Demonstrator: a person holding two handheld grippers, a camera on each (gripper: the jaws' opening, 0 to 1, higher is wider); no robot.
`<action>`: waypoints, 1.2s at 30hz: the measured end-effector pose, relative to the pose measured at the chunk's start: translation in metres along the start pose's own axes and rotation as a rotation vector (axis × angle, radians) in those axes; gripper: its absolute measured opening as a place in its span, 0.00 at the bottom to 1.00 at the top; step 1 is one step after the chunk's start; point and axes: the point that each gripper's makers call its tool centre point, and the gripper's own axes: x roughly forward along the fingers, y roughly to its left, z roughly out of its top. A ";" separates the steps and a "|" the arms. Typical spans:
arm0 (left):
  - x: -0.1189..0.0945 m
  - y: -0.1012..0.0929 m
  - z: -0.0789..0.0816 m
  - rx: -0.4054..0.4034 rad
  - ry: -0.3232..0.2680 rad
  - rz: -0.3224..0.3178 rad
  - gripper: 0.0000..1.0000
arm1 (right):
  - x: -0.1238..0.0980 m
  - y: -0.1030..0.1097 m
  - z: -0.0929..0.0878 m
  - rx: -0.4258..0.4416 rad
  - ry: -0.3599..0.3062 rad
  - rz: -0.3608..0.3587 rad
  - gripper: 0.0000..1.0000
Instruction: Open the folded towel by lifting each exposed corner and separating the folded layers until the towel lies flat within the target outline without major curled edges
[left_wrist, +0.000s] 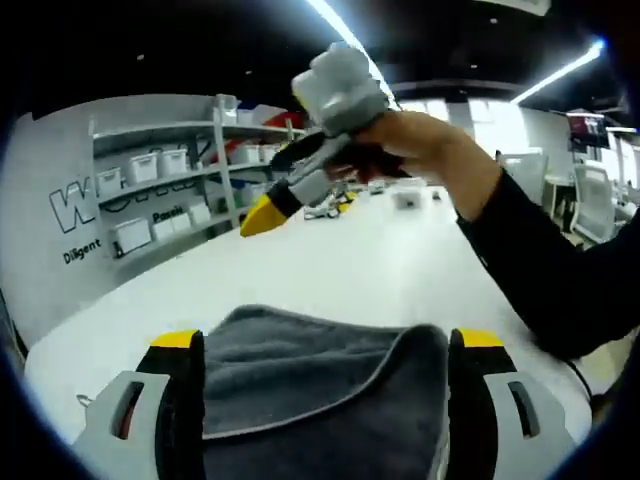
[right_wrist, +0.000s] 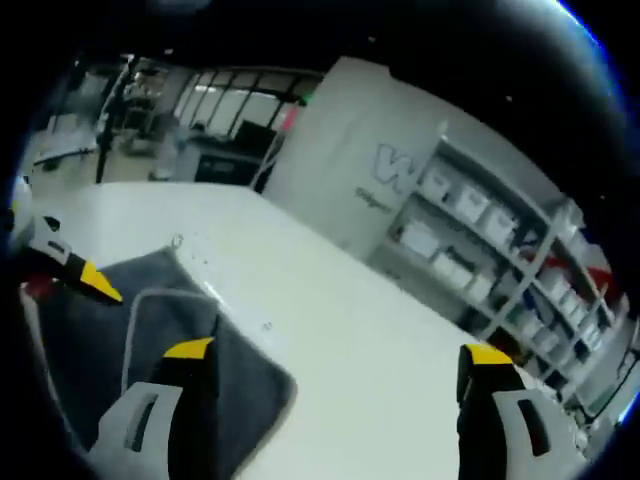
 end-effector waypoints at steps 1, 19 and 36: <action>-0.003 0.007 0.004 -0.003 -0.011 0.016 1.00 | -0.003 0.000 0.002 0.012 -0.011 -0.005 1.00; -0.074 0.117 0.048 -0.143 -0.146 0.179 1.00 | -0.098 0.008 0.016 0.128 -0.141 -0.162 1.00; -0.052 0.148 0.015 -0.203 -0.073 0.116 0.94 | -0.162 0.019 -0.009 0.173 -0.100 -0.278 1.00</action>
